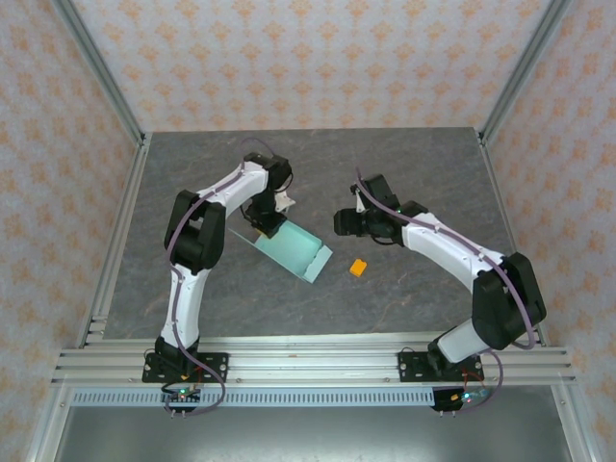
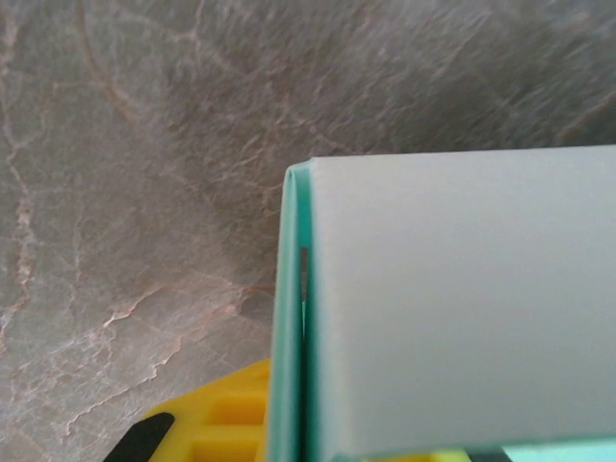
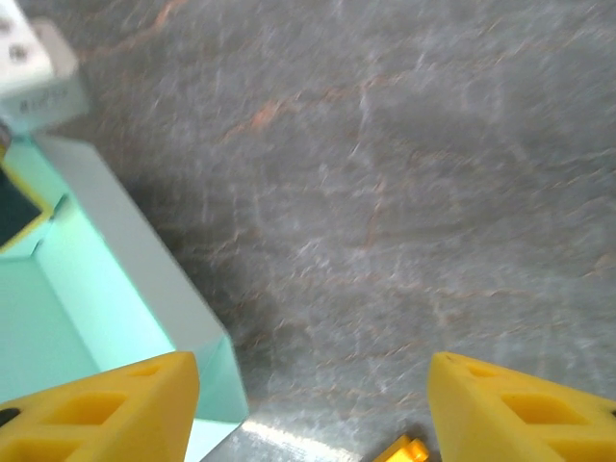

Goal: Fold the paper box

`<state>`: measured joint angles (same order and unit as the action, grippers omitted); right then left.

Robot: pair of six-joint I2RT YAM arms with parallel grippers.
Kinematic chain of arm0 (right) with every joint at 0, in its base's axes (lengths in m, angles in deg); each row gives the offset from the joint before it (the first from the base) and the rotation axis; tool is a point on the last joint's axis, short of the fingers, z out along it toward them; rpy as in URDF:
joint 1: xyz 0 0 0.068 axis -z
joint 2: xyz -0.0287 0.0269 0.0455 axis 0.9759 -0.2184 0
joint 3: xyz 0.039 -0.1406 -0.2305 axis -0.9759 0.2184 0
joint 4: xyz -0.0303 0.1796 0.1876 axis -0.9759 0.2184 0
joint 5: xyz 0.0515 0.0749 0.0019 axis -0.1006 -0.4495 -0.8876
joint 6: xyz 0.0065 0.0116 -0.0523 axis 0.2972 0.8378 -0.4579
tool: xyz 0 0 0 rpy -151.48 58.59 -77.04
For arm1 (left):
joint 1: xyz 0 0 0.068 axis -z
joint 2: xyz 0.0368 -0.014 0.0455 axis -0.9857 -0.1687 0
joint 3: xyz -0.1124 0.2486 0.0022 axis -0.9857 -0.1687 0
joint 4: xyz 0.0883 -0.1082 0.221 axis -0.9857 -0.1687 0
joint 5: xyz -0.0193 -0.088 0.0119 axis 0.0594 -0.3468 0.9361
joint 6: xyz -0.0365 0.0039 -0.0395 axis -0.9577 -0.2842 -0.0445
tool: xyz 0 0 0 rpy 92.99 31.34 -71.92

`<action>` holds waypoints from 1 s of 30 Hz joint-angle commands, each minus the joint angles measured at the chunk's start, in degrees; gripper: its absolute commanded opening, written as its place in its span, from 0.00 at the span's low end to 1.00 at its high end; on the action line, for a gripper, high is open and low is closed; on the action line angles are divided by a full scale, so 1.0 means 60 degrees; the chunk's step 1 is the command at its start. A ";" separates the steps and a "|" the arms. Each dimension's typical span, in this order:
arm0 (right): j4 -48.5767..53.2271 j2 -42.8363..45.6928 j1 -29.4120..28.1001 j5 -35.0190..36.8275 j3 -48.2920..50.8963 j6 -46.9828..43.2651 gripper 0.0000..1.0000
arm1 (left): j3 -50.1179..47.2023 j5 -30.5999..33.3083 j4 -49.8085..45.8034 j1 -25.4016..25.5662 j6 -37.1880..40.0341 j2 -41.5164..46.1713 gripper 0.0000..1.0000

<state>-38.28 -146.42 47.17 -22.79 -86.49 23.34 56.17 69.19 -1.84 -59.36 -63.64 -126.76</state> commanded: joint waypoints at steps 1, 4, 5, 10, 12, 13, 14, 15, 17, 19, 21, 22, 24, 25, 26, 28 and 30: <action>-0.0456 0.0495 -0.0003 -0.1414 0.0474 -0.0069 0.66 | 0.0179 -0.0815 -0.0110 -0.0149 0.0219 0.0668 0.06; -0.0657 0.0978 0.0075 -0.2078 0.0649 0.0057 0.67 | -0.0129 -0.1227 0.0441 -0.0307 -0.0058 0.1560 0.03; -0.0730 0.1179 0.0148 -0.2343 0.0648 0.0084 0.68 | -0.0317 -0.1224 0.0843 -0.0372 -0.0327 0.1901 0.02; -0.1340 0.2113 0.0643 -0.3513 0.0941 0.0361 0.72 | -0.1624 -0.1057 0.2786 -0.0793 -0.1893 0.3999 0.02; -0.1794 0.2307 0.0808 -0.3881 0.1168 0.0376 0.72 | -0.2166 -0.1185 0.3365 -0.0877 -0.2366 0.4605 0.02; -0.1974 0.2350 0.0844 -0.4026 0.1249 0.0345 0.72 | -0.2314 -0.1346 0.3523 -0.0881 -0.2473 0.4779 0.02; -0.2206 0.2354 0.0886 -0.4238 0.1312 0.0315 0.71 | -0.2472 -0.1545 0.3668 -0.0881 -0.2577 0.4955 0.02; -0.2480 0.2334 0.0897 -0.4483 0.1385 0.0267 0.70 | -0.2619 -0.1644 0.3788 -0.0881 -0.2644 0.5110 0.02; -0.3108 0.2307 0.0898 -0.4978 0.1512 0.0272 0.67 | -0.2840 -0.1654 0.3942 -0.0866 -0.2755 0.5315 0.02; -0.3737 0.2314 0.0904 -0.5492 0.1658 0.0300 0.66 | -0.2937 -0.1603 0.3956 -0.0866 -0.2789 0.5437 0.02; -0.4069 0.2281 0.0903 -0.5623 0.1714 0.0283 0.65 | -0.3007 -0.1581 0.3994 -0.0855 -0.2800 0.5507 0.02; -0.4231 0.2244 0.0894 -0.5781 0.1718 0.0288 0.64 | -0.3030 -0.1581 0.3998 -0.0837 -0.2808 0.5518 0.02; -0.4666 0.2136 0.0905 -0.6066 0.1753 0.0394 0.61 | -0.3069 -0.1568 0.4020 -0.0830 -0.2801 0.5537 0.02; -0.4800 0.2086 0.0903 -0.6059 0.1762 0.0447 0.59 | -0.3078 -0.1568 0.4030 -0.0811 -0.2812 0.5537 0.02; -0.4831 0.1983 0.0897 -0.5970 0.1724 0.0457 0.57 | -0.3103 -0.1597 0.4049 -0.0793 -0.2822 0.5533 0.02; -0.4797 0.1735 0.0901 -0.5924 0.1606 0.0366 0.52 | -0.3150 -0.1622 0.4098 -0.0785 -0.2834 0.5576 0.02; -0.4861 0.1504 0.0905 -0.5905 0.1488 0.0337 0.50 | -0.3209 -0.1715 0.4144 -0.0763 -0.2828 0.5620 0.02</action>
<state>-63.70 -135.60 52.46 -56.75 -76.35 25.90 37.74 60.36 21.37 -64.45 -79.35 -94.39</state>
